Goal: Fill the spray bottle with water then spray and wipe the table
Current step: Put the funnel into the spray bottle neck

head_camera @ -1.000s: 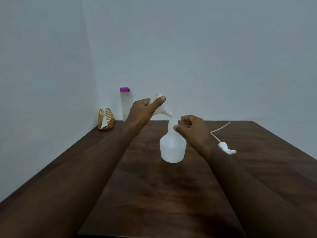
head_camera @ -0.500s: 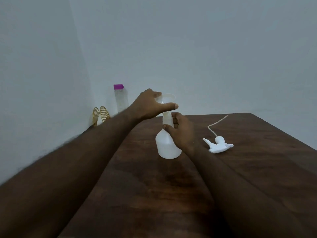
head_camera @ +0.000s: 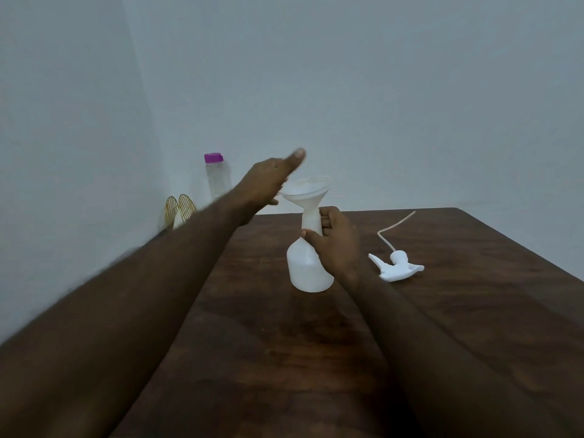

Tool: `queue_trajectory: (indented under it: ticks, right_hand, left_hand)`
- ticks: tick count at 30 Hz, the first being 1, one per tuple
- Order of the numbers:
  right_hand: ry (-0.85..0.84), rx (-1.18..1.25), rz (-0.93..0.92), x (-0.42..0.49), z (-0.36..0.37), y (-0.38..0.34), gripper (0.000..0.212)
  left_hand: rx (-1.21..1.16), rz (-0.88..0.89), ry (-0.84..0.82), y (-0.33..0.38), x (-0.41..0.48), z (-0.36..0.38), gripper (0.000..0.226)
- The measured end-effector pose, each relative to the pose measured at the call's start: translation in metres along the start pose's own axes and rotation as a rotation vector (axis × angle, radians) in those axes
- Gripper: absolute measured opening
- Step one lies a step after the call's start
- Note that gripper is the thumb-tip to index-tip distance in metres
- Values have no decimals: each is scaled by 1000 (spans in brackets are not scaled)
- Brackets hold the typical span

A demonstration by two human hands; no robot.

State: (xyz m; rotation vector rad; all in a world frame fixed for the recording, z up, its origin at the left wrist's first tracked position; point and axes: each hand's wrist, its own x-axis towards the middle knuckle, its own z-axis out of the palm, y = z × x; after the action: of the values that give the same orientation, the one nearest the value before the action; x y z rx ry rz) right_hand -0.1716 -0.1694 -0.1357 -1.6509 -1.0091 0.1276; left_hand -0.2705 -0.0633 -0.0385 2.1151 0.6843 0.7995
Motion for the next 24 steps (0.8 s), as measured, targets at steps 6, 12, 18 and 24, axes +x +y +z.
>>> queue_trajectory:
  ticks: [6, 12, 18, 24]
  right_hand:
    - [-6, -14, -21, -5, 0, 0, 46]
    - [5, -31, -21, -5, 0, -1, 46]
    - [5, -20, 0, -8, -1, -2, 45]
    - [3, -43, 36, -10, 0, -3, 47]
  left_hand:
    - [-159, -139, -78, -20, -13, -12, 39]
    - [-203, -73, 23, -14, -8, -5, 16]
    - [-234, -76, 51, -17, -3, -1, 19]
    - [-252, -73, 72, -22, -3, 2, 30]
